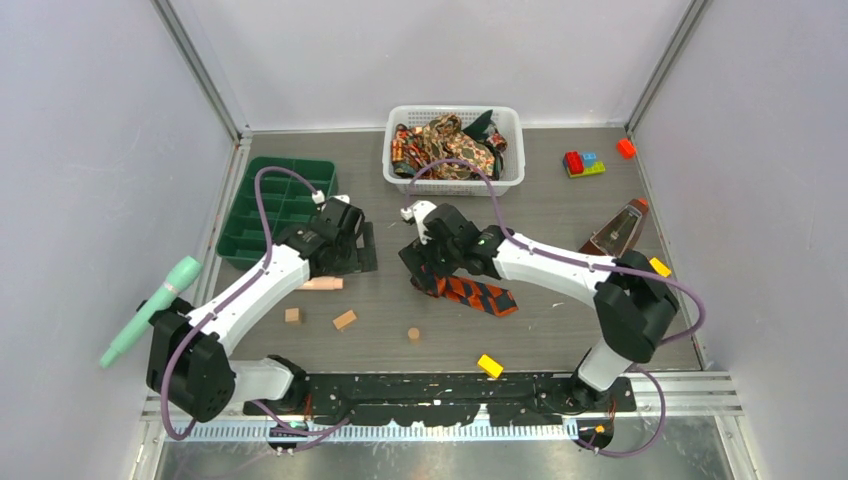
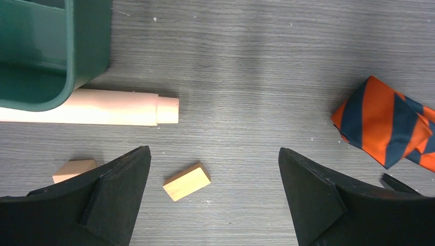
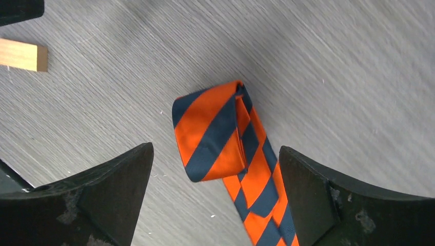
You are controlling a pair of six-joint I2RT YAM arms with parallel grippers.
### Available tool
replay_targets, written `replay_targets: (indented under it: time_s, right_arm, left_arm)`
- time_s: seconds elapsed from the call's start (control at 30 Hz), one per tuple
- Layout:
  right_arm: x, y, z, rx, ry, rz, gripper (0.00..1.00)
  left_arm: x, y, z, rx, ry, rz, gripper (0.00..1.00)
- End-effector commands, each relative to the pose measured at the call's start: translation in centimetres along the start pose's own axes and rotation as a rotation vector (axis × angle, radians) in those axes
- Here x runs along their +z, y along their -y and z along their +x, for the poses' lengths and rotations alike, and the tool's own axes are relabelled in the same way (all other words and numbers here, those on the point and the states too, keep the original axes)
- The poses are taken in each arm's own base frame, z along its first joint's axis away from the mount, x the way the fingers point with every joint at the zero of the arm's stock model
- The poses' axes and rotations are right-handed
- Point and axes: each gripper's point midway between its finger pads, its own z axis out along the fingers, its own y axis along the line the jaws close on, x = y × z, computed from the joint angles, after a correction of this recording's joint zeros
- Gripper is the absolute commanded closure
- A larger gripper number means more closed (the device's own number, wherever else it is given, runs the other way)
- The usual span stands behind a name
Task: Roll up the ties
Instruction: Roll the tie at the center of the board.
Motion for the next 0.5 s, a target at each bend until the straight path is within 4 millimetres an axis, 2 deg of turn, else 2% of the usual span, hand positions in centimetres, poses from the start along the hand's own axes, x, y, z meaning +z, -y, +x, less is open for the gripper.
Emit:
replay_targets:
  time_s: [0.0, 0.23, 0.47]
  right_arm:
    - [0.9, -1.1, -2.7, -0.199, 0.042, -0.081, 0.01]
    - [3.9, -1.1, -0.6, -0.302, -0.07, -0.12, 0.0]
    - [5.5, -1.2, 1.8, -0.326, -0.153, -0.201, 0.01]
  left_arm:
    - [-0.7, 0.9, -0.9, -0.025, 0.039, 0.067, 0.01]
    - [-0.6, 1.0, -0.6, -0.032, 0.029, 0.078, 0.01]
    - [-0.4, 1.3, -0.5, -0.043, 0.019, 0.092, 0.02]
